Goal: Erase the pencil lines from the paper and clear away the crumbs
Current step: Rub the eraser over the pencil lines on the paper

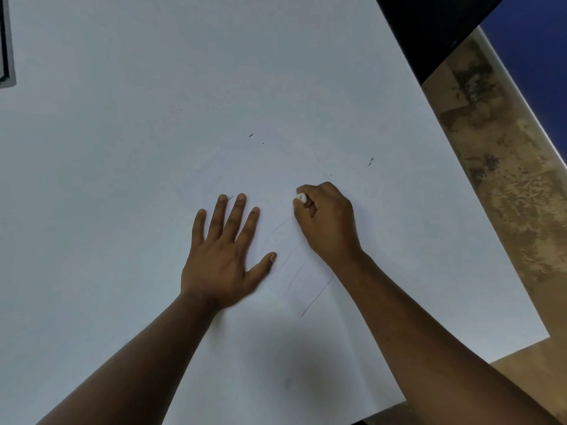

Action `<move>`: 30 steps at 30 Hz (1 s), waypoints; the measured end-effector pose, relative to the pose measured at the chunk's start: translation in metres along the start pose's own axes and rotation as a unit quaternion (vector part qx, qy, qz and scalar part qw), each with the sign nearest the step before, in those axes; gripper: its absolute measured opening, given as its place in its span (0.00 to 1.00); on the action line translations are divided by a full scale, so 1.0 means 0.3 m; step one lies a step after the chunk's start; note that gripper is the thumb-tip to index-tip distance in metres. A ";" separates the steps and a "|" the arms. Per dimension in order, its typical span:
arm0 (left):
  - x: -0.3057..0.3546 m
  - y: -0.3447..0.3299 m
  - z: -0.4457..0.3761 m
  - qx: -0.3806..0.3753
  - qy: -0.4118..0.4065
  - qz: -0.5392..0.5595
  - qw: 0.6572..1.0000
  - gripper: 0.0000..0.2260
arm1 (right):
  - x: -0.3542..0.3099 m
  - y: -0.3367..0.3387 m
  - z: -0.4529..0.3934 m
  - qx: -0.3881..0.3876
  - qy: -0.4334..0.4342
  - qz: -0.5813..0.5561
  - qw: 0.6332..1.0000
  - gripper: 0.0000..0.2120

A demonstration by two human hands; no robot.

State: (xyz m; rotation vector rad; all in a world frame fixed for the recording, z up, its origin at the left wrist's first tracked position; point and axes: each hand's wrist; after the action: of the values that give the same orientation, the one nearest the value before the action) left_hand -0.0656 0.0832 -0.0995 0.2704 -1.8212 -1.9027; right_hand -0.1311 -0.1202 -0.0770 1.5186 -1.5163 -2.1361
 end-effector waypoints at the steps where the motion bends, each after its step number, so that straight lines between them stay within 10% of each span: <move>1: -0.001 0.000 0.000 -0.001 0.000 -0.002 1.000 0.36 | -0.008 -0.006 0.000 0.000 0.016 0.016 1.000 0.05; 10: -0.001 -0.002 0.001 -0.006 -0.005 -0.010 1.000 0.36 | 0.092 0.090 -0.167 0.064 -0.020 0.080 0.995 0.06; 18: -0.004 -0.005 0.000 -0.005 -0.007 -0.010 1.000 0.35 | 0.020 0.022 0.008 -0.065 0.126 0.054 0.988 0.08; 30: 0.000 -0.003 0.000 -0.001 -0.006 -0.005 1.000 0.35 | -0.029 0.023 -0.057 -0.054 0.124 0.034 0.990 0.13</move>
State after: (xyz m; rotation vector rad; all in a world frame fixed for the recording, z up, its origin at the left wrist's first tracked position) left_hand -0.0657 0.0832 -0.1005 0.2685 -1.8299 -1.9172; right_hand -0.1167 -0.1295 -0.0662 1.6002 -1.3265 -1.8779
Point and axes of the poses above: each hand's wrist, its own z-axis away from the middle knuckle, its own y-axis out of the back of the hand, x = y × z, and after that the axes turned 12 degrees about -y, right-handed
